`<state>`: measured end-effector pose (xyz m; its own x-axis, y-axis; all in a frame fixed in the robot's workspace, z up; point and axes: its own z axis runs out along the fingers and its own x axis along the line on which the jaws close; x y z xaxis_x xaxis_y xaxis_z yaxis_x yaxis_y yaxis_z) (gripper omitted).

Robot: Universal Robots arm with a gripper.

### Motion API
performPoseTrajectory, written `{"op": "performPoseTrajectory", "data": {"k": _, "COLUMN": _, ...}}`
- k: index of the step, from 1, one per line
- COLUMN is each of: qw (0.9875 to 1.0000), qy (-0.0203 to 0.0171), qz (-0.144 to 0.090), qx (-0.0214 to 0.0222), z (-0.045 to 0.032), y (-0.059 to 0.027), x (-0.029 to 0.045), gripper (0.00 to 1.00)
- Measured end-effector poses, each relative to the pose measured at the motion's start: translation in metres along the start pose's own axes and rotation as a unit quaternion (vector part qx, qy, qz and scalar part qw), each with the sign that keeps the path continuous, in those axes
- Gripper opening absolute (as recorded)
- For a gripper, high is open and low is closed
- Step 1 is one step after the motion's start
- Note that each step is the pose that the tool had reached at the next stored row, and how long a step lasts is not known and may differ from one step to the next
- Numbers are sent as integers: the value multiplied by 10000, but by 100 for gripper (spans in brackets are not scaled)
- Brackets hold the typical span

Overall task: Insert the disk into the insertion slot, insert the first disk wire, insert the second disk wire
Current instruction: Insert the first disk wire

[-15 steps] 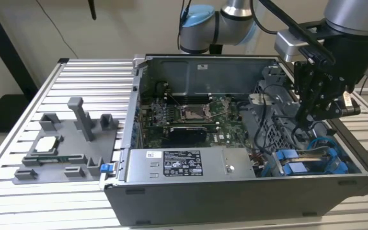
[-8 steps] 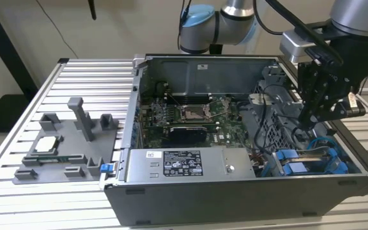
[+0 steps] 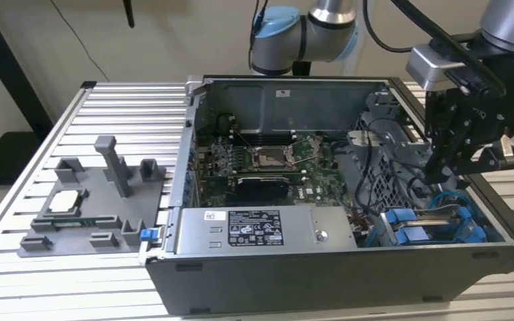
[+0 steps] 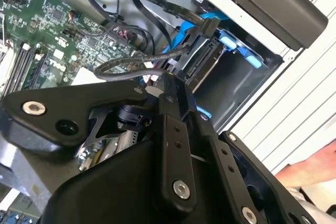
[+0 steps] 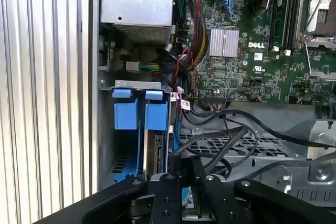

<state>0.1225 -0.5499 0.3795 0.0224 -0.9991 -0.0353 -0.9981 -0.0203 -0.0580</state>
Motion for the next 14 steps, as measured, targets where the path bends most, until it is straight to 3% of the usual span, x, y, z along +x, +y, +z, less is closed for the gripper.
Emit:
{"op": "performPoseTrajectory", "data": {"k": 8, "qw": 9996, "qy": -6, "qz": 10, "qx": -267, "z": 25, "y": -113, "x": 89, "gripper": 0}}
{"op": "performPoseTrajectory", "data": {"k": 14, "qw": 9993, "qy": -8, "qz": 13, "qx": -369, "z": 55, "y": -155, "x": 147, "gripper": 0}}
